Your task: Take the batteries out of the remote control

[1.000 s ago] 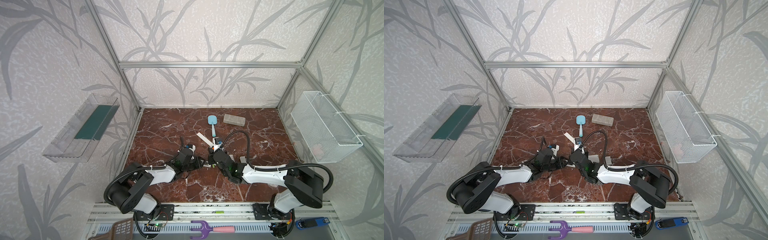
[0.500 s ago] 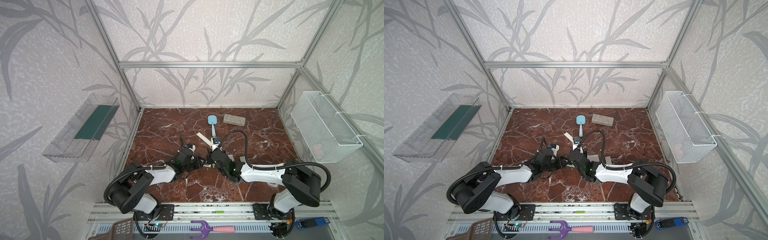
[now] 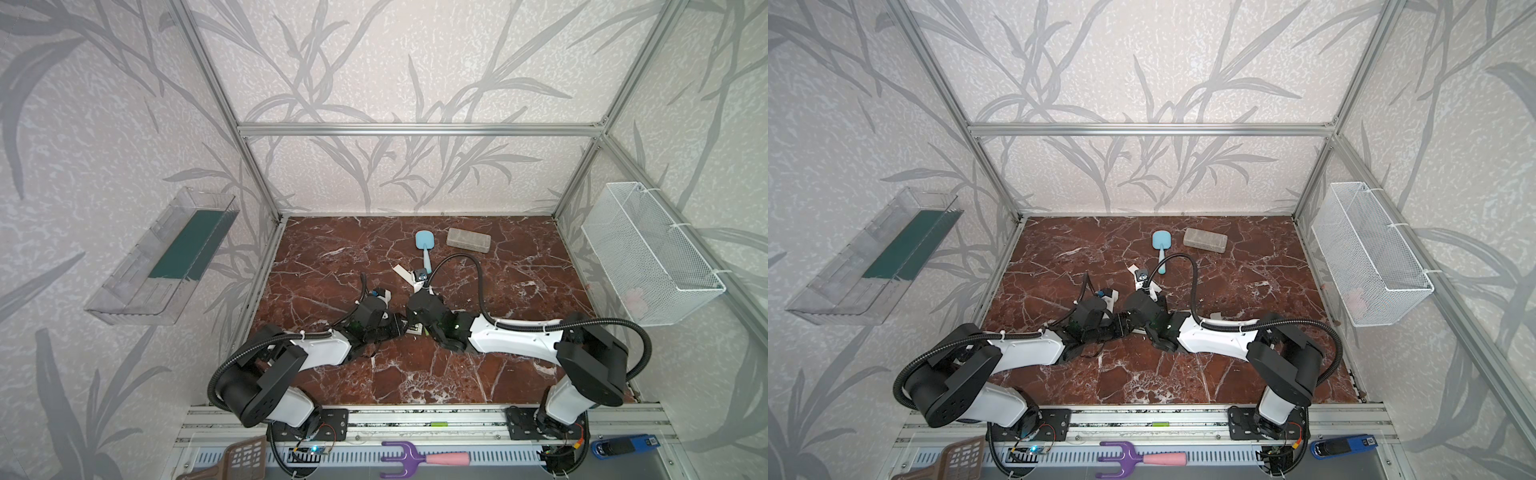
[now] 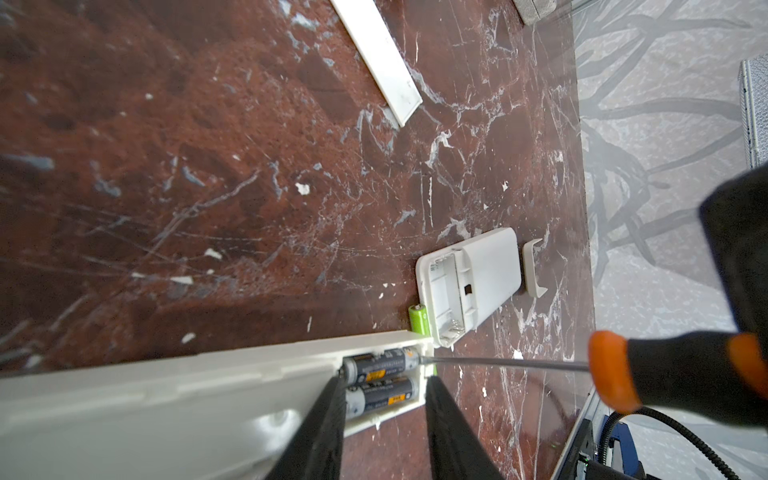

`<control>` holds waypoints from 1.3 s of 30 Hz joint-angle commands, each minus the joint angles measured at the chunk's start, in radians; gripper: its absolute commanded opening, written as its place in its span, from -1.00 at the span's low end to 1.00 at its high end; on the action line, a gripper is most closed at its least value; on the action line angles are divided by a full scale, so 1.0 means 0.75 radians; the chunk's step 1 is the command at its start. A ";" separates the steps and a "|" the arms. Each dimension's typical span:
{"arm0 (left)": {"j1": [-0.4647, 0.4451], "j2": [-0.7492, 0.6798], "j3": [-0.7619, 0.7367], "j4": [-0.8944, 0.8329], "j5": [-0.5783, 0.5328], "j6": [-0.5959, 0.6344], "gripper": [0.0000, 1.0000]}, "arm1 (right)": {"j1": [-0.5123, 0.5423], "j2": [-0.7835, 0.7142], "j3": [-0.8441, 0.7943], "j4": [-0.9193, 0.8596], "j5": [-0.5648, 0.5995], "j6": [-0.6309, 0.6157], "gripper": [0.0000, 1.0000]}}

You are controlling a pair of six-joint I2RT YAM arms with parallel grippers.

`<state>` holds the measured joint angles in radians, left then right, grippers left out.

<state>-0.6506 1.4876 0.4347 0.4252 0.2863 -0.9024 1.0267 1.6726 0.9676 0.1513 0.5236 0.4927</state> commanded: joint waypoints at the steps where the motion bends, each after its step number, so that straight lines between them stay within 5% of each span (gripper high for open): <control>1: 0.002 0.126 -0.101 -0.391 -0.073 -0.010 -0.25 | 0.002 0.100 0.027 -0.161 -0.130 0.068 -1.00; 19: 0.002 0.162 -0.148 -0.304 -0.056 -0.061 -0.25 | -0.103 -0.118 -0.425 0.606 -0.106 0.390 -1.00; 39: 0.002 0.164 -0.139 -0.310 -0.056 -0.057 -0.25 | -0.105 -0.275 -0.468 0.604 -0.031 0.292 -1.00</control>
<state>-0.6464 1.5173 0.4019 0.5278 0.2874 -0.9386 0.9417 1.5089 0.5991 0.6296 0.4808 0.7570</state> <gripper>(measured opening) 0.371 0.251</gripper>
